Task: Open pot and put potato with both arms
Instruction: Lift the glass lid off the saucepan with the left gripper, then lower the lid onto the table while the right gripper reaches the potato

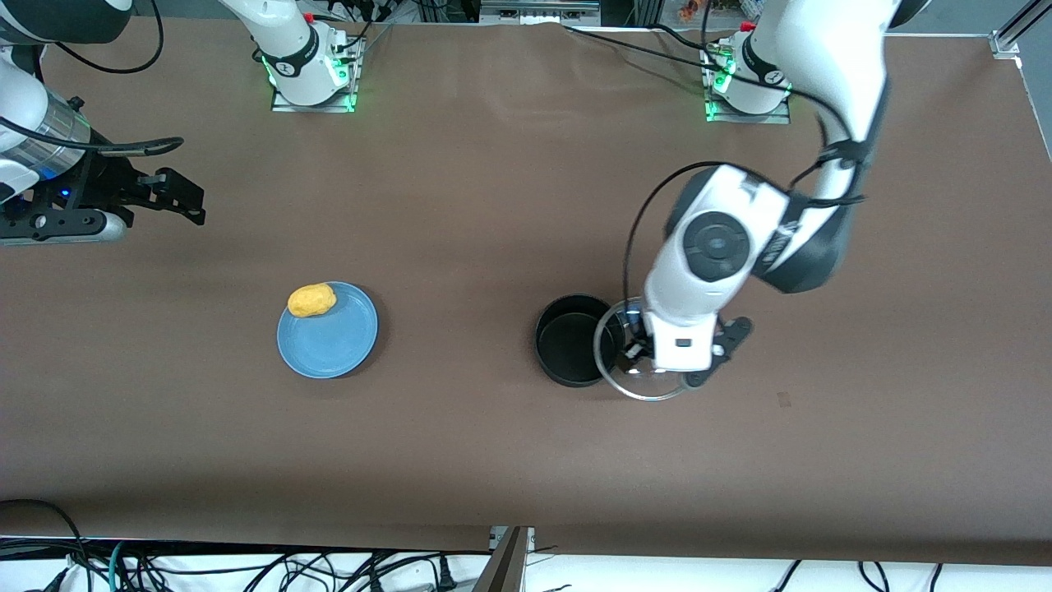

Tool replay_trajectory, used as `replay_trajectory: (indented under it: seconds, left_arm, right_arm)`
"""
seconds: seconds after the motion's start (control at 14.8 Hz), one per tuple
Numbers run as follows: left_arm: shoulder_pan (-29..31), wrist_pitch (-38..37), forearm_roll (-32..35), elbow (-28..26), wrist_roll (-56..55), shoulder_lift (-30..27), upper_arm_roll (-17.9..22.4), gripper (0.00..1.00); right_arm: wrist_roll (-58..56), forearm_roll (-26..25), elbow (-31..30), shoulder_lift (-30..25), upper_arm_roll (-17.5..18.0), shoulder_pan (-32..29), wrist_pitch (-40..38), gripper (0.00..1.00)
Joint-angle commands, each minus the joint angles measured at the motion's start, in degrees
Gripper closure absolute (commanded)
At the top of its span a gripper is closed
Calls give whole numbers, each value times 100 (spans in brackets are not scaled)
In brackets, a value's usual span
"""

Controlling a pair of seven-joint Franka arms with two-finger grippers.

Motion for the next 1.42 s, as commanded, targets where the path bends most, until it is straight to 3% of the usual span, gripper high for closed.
replay_trajectory:
  seconds: [0.0, 0.41, 0.68, 0.88, 1.35]
  left_arm:
    - [518, -364, -314, -134, 1236, -368, -46, 72]
    - [1695, -1515, -534, -204, 3662, -895, -37, 69]
    - [2443, -1543, -482, -362, 5043, -852, -28, 70]
    - [2786, -1018, -464, -677, 5581, -817, -28, 70]
    - [2928, 1109, -420, -2451, 5820, -764, -19, 71]
  right_arm:
    - [-15, -44, 75, 18, 37, -21, -63, 0]
    - [-6, -44, 75, 18, 37, -21, -55, 0]
    - [3, -44, 83, 18, 37, -13, -55, 0]
    - [-84, -35, 92, 140, 46, 5, -2, 0]
    - [-102, -79, 136, 922, 72, -4, 77, 0]
